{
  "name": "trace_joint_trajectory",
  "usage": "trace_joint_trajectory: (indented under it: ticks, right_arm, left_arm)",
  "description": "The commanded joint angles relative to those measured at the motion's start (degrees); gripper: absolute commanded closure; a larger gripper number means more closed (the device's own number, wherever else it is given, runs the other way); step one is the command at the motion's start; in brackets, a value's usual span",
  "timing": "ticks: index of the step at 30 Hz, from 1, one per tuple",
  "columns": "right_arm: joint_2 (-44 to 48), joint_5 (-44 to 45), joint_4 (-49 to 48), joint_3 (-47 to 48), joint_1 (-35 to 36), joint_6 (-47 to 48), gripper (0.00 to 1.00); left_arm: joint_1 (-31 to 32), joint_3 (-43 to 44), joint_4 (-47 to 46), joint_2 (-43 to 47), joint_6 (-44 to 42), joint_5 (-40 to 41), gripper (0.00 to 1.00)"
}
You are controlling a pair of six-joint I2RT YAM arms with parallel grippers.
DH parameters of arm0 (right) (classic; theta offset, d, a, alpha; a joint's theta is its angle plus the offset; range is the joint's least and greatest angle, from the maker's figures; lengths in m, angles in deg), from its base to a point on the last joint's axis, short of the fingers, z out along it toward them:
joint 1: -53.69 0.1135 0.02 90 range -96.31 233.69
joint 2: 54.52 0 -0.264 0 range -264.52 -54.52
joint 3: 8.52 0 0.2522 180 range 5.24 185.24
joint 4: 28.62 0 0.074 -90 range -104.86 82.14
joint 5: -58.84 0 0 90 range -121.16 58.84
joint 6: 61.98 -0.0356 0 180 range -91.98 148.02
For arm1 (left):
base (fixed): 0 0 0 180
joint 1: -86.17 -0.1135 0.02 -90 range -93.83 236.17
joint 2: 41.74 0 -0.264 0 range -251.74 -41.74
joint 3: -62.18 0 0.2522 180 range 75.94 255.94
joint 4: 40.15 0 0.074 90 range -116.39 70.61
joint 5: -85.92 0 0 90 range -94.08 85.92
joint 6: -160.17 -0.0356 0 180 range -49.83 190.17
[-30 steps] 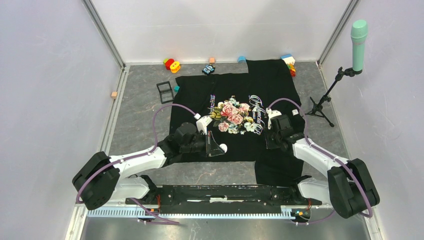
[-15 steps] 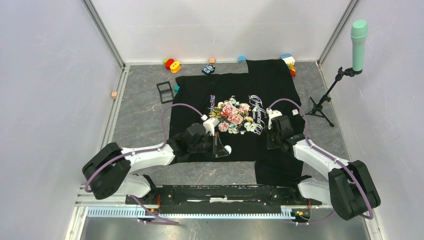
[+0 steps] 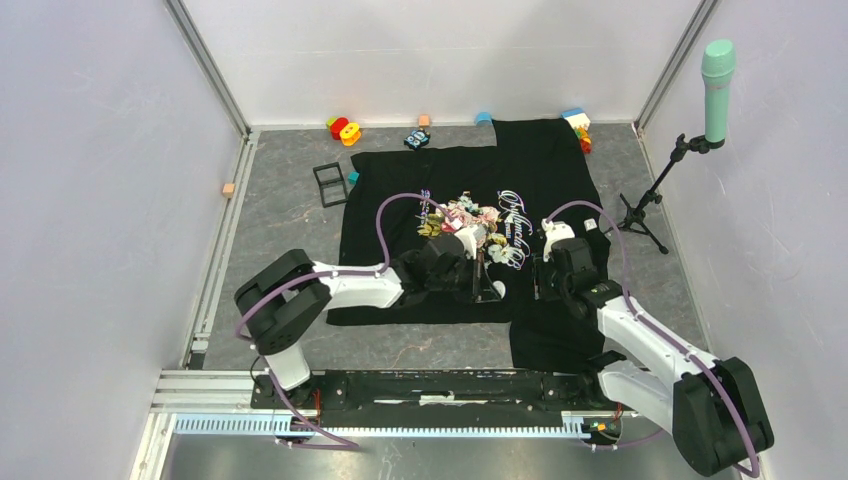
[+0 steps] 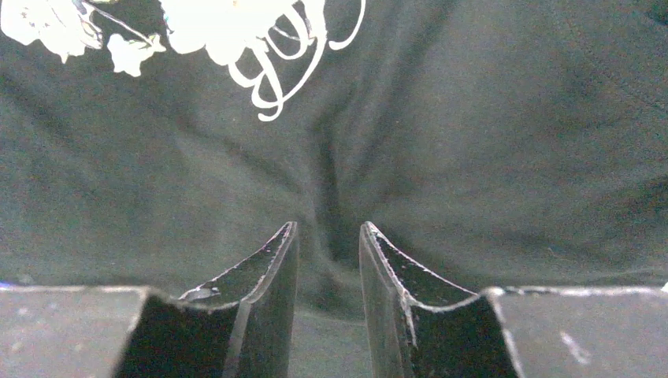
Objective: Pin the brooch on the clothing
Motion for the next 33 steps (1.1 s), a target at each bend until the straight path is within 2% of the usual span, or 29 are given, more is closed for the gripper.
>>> trace_joint_trajectory:
  ticks: [1, 10, 12, 16, 23, 33]
  right_arm:
    - [0.0, 1.9, -0.7, -0.5, 0.1, -0.8, 0.61]
    - [-4.0, -1.3, -7.0, -1.9, 0.2, -0.4, 0.65]
    - [-4.6, -1.7, -7.5, -1.9, 0.1, -0.3, 0.71]
    - [-3.6, -2.1, -7.7, -2.4, 0.2, -0.7, 0.88]
    - [0.9, -3.0, -10.2, -5.8, 0.1, -1.3, 0.99]
    - [3.7, -6.3, -13.6, -8.0, 0.1, -2.9, 1.00]
  left_arm:
    - [0.5, 5.0, -2.8, -4.5, 3.1, 2.4, 0.98]
    - [0.8, 12.4, 1.5, -11.6, 1.7, 4.1, 0.98]
    - [0.8, 13.5, 2.8, -12.8, 1.1, 4.4, 0.98]
    - [0.9, 16.4, 7.0, -15.1, -0.4, 5.7, 0.98]
    - [1.8, 22.4, 14.8, -18.6, -3.8, 9.3, 0.98]
    - [3.7, 30.3, 23.4, -23.6, -5.6, 12.2, 0.98]
